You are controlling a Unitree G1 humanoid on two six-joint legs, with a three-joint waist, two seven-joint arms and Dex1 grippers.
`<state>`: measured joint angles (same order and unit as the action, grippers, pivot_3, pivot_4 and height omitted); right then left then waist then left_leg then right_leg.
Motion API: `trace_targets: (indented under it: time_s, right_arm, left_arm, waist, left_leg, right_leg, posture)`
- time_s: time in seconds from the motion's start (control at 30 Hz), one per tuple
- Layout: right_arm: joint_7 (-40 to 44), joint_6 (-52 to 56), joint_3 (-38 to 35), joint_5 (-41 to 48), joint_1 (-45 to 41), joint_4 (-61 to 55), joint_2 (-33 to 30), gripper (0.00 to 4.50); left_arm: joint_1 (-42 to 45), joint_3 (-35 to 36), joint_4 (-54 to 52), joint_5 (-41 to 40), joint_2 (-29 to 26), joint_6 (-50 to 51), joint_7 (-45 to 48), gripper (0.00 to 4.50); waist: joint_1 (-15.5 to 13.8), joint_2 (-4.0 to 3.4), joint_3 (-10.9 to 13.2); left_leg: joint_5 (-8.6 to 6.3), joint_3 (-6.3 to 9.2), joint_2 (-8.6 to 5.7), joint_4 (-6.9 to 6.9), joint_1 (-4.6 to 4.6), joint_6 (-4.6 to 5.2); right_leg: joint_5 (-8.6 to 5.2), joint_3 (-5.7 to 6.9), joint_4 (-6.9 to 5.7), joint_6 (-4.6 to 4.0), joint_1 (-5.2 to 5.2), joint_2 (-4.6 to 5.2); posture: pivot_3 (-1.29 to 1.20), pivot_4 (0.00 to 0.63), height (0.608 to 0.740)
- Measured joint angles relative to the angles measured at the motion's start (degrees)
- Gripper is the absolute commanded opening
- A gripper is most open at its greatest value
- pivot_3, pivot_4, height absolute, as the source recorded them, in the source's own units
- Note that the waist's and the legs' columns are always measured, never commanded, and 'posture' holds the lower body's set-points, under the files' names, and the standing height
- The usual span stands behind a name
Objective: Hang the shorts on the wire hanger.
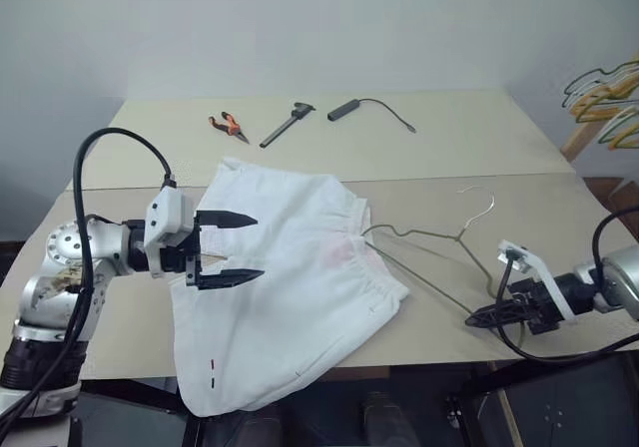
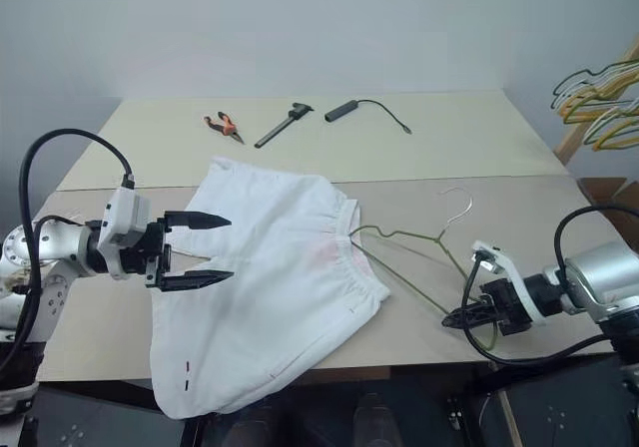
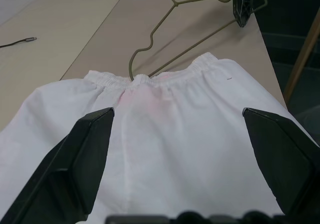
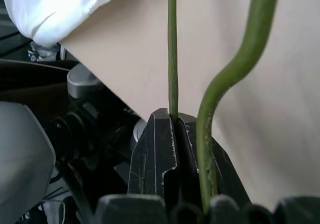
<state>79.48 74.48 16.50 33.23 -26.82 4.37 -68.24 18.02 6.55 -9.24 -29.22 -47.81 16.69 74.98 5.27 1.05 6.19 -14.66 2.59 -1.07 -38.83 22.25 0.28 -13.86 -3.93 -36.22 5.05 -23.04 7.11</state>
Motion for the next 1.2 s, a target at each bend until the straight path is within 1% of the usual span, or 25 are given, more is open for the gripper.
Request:
trace_targets:
  time_s: [0.2,0.33,0.4,0.47,0.53,0.7,0.8,0.87,0.97,1.1,1.2]
  right_arm:
    - [3.67,-0.48,2.27,0.72,0.45,-1.51,-2.64,0.00]
    - [5.47,-1.42,5.22,-0.30,-2.24,-0.07,-2.68,0.00]
    - [5.53,-1.49,6.22,-1.01,-4.71,1.91,-0.62,0.00]
    - [5.60,-1.61,7.97,-1.90,-7.95,5.49,2.95,0.00]
    - [5.70,-1.76,9.19,-2.92,-10.11,9.34,5.43,0.00]
    - [5.66,-1.90,9.63,-5.08,-15.02,18.31,10.36,0.00]
    - [5.46,-1.96,9.58,-5.74,-15.99,21.90,12.47,0.00]
    - [6.54,-2.16,9.78,-5.84,-15.20,20.42,11.52,0.00]
    - [8.62,-2.14,10.16,-4.66,-10.90,12.37,5.73,0.00]
    - [9.07,-1.37,9.07,-0.50,-2.19,0.53,-1.32,0.00]
    - [9.19,-0.88,5.35,4.41,4.86,-7.82,-6.65,0.00]
  left_arm:
    - [0.00,0.00,-0.01,0.00,-0.07,-0.41,0.01,4.48]
    - [-0.54,0.03,-0.06,0.01,-0.09,-0.97,-0.05,4.48]
    - [-0.85,0.02,-0.21,0.02,-0.06,-1.48,-0.19,4.48]
    - [-1.34,0.09,-1.03,0.02,-0.07,-1.58,-0.35,4.48]
    - [-1.85,0.36,-1.59,0.01,-0.13,-1.70,-0.62,4.48]
    - [-3.19,1.35,-2.44,-0.03,-0.44,-1.69,-1.43,4.48]
    - [-3.91,1.52,-3.64,-0.06,-0.73,-1.69,-1.72,4.48]
    - [-4.47,1.59,-3.92,-0.07,-0.89,-1.68,-1.84,4.48]
    - [-4.88,2.04,-3.95,-0.08,-1.31,-1.69,-1.88,4.48]
    - [-4.86,2.22,-3.94,-0.08,-1.45,-1.74,-1.85,4.48]
    - [-4.71,2.03,-3.73,-0.08,-1.50,-1.93,-1.40,4.48]
  waist:
    - [-0.11,0.00,0.00]
    - [-0.14,0.01,0.00]
    - [-0.11,0.01,-0.01]
    - [-0.08,0.03,-0.02]
    - [-0.62,0.03,-0.02]
    - [-1.91,0.03,-0.02]
    - [-2.70,0.03,-0.02]
    - [-3.11,0.01,-0.01]
    - [-4.28,0.01,-0.01]
    - [-4.79,0.01,-0.01]
    - [-4.65,-0.01,-0.02]
  left_leg:
    - [0.00,-0.02,0.00,0.00,0.00,0.00]
    - [0.00,-0.03,0.01,0.01,-0.02,0.00]
    - [0.00,-0.03,0.02,0.00,-0.02,0.00]
    - [0.00,-0.03,0.01,0.00,-0.01,0.00]
    - [0.00,-0.02,0.01,0.01,-0.01,0.00]
    - [0.00,-0.01,0.00,0.01,0.04,0.00]
    - [0.00,-0.02,0.00,0.01,0.03,0.00]
    - [0.00,-0.01,-0.01,0.02,0.05,0.00]
    - [-0.01,0.04,0.00,0.01,0.10,-0.02]
    - [-0.03,0.03,0.00,-0.02,0.08,-0.04]
    - [-0.03,0.01,0.01,-0.02,0.04,-0.04]
  right_leg:
    - [0.00,0.00,0.02,0.00,0.00,0.00]
    - [0.00,0.00,0.01,0.00,0.00,-0.01]
    - [0.01,0.00,0.02,-0.01,0.00,-0.02]
    - [0.02,0.00,0.02,-0.02,0.00,-0.02]
    - [0.02,0.00,0.03,-0.01,0.00,-0.02]
    - [0.02,0.02,0.04,-0.02,-0.05,-0.02]
    - [0.02,0.02,0.04,-0.02,-0.04,-0.02]
    - [0.02,0.04,0.03,-0.02,-0.07,-0.02]
    - [0.01,0.13,0.08,-0.02,-0.08,-0.02]
    - [0.01,0.16,0.09,-0.02,-0.02,-0.02]
    - [0.01,0.16,0.05,-0.02,0.01,-0.02]
  posture:
    - [-0.04,0.080,0.740]
    - [-0.02,0.076,0.740]
    - [-0.01,0.073,0.740]
    - [0.00,0.072,0.740]
    - [0.01,0.072,0.740]
    - [0.03,0.075,0.740]
    - [0.04,0.076,0.740]
    - [0.04,0.076,0.740]
    - [0.04,0.078,0.740]
    - [0.02,0.073,0.740]
    - [0.00,0.067,0.740]
